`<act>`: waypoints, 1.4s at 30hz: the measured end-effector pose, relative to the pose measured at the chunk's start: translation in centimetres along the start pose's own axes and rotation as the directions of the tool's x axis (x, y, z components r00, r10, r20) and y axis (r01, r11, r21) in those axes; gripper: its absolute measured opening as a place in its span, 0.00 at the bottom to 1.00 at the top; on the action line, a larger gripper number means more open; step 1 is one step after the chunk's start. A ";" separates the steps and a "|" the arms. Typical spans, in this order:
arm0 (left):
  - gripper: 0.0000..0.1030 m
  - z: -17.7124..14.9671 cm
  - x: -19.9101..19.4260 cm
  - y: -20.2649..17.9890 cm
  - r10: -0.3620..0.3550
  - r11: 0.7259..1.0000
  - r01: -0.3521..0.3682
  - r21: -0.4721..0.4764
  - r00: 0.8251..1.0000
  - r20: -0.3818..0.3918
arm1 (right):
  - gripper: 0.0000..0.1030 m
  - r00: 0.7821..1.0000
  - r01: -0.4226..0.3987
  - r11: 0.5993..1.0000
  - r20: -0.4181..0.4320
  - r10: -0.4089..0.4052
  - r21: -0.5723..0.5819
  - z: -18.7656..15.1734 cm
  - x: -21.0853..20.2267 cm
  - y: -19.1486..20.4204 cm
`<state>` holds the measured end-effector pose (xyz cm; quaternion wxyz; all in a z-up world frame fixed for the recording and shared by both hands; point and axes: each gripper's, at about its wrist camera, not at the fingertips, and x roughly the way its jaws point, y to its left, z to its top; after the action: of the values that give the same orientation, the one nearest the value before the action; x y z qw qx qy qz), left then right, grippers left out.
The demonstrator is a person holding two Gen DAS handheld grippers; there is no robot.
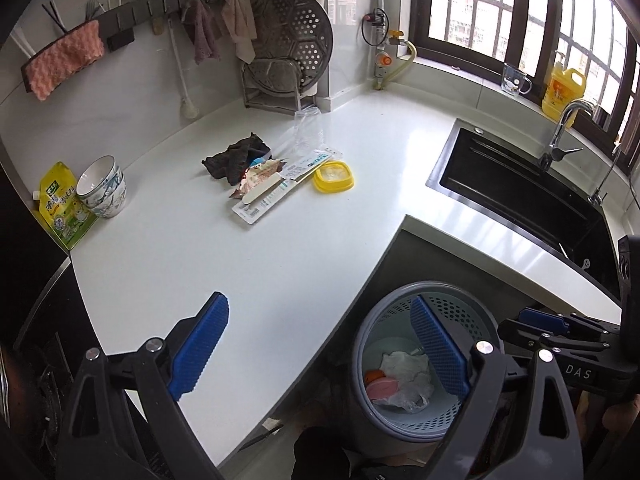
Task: Collect trash
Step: 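Move both tools back toward the yellow lid and box on the countertop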
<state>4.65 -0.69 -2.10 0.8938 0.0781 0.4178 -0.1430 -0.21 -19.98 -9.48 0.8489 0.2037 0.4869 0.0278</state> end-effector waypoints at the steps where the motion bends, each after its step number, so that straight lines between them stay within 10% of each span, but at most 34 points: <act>1: 0.89 0.2 0.1 0.6 0.002 1.000 -0.002 -0.008 1.000 0.002 | 0.52 1.000 -0.002 1.000 0.000 0.002 -0.003 0.5 0.3 0.3; 42: 0.90 12.5 21.0 14.8 -0.051 0.999 0.048 -0.022 0.992 -0.113 | 0.55 0.988 0.151 0.985 0.006 -0.152 0.080 19.1 18.2 5.2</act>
<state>31.27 6.14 -10.01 0.8655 0.0671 0.4710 -0.1564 26.09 -16.86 -13.97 0.8428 0.1996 0.4964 -0.0576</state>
